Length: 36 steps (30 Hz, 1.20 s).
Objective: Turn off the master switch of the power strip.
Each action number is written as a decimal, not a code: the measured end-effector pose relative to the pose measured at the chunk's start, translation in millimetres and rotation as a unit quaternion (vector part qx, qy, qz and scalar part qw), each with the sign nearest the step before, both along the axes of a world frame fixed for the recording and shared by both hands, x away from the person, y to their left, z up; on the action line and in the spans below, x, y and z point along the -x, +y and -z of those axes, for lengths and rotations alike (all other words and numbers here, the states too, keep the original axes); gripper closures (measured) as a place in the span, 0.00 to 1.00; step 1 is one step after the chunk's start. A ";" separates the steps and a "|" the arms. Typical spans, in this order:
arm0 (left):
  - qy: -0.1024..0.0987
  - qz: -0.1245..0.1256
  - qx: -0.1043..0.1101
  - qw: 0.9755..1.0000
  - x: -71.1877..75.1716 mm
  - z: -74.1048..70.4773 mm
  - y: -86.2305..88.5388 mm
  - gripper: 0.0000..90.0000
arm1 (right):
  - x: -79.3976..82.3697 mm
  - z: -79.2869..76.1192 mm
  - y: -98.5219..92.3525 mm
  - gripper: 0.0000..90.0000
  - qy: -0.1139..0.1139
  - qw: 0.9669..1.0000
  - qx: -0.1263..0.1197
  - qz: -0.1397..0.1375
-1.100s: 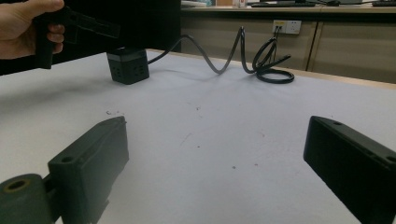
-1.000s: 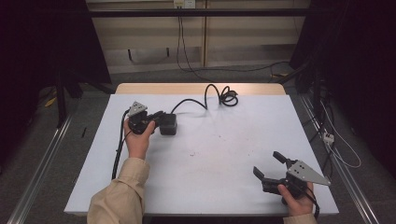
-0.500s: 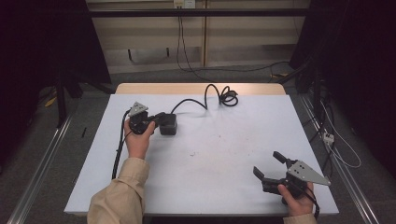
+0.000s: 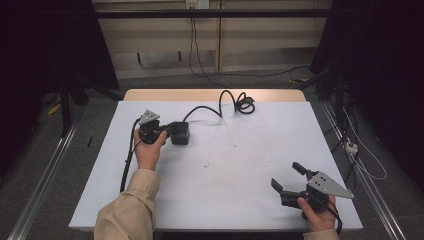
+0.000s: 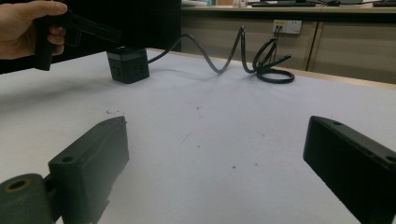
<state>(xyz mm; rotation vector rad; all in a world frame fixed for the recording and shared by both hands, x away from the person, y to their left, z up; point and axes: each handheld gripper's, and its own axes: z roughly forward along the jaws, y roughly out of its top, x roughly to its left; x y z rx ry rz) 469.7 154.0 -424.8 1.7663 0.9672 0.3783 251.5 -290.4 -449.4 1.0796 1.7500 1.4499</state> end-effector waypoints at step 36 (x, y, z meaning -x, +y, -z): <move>0.011 0.003 -0.023 1.000 -2.1 7.0 -5.0 1.00 | 0.2 0.0 -0.2 0.07 0.000 1.000 -0.001 0.000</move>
